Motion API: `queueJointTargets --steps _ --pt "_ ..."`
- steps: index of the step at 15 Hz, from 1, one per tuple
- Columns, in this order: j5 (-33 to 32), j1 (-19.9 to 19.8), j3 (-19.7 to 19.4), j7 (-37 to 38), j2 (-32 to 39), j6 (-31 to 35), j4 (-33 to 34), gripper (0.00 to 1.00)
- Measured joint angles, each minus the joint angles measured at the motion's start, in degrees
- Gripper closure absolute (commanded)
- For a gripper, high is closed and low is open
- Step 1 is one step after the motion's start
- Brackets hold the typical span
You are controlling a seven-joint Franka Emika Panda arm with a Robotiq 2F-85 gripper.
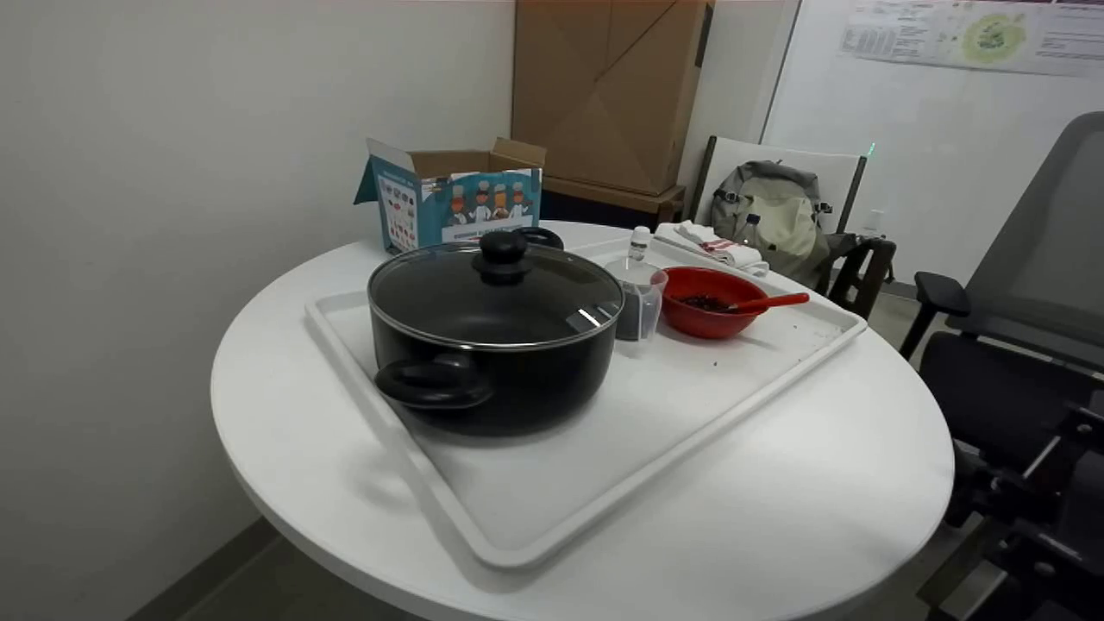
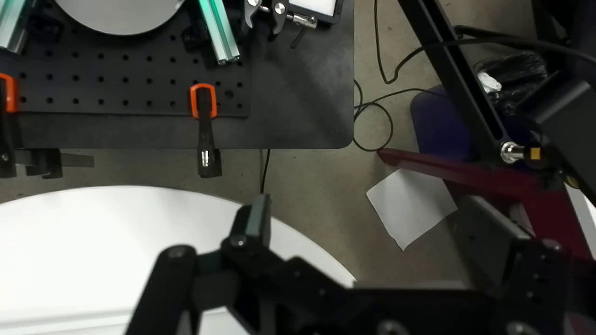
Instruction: Use the spoon to scoop some things from the bowl and put in the jug
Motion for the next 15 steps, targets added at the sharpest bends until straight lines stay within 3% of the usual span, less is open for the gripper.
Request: queueJointTargets --steps 7,15 --pt "-0.8 -1.5 0.0 0.0 -0.1 0.8 0.6 0.0" --pt "-10.4 -12.4 -4.1 -0.3 -0.1 2.0 9.0 0.0"
